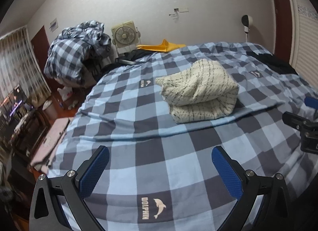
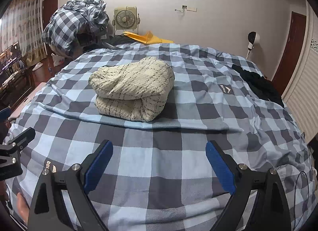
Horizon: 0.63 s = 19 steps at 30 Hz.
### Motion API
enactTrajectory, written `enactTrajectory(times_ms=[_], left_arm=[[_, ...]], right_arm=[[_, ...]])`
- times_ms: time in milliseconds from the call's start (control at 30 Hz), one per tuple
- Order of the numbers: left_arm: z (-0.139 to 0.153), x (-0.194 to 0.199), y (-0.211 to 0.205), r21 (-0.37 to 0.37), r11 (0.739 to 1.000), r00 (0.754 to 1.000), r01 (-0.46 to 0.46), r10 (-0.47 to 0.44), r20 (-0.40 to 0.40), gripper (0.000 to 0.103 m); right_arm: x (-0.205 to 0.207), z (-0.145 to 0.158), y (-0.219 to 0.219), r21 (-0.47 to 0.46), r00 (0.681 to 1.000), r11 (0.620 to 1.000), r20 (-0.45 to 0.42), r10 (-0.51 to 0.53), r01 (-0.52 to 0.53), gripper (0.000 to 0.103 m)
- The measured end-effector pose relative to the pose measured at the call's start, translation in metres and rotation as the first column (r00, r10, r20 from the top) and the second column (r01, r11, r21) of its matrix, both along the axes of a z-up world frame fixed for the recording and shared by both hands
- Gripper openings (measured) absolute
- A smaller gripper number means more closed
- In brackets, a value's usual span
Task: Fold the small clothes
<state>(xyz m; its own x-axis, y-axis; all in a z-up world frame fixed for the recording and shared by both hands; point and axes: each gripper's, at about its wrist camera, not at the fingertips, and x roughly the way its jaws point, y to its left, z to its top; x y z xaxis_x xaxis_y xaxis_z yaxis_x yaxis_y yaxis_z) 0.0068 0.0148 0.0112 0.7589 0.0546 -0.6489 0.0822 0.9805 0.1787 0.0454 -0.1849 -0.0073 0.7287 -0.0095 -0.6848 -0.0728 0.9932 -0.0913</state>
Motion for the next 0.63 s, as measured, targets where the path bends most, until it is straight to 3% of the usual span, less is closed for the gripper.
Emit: enactTrajectory(times_ms=[400,633], left_arm=[[-0.0001,-0.0005,0.0013,-0.031,1.000,1.000,0.001,-0.001,-0.007,0.103],[-0.0012,0.0017,0.0090,-0.092,0.995,0.999,-0.030,0.027,-0.032,0.103]], right_arm=[[-0.0010,-0.0028,0.0013,-0.001,1.000,1.000,-0.006,-0.005,0.005,0.092],[-0.0026,-0.0044,0.0024,-0.001,1.000,1.000,-0.010,-0.005,0.005,0.092]])
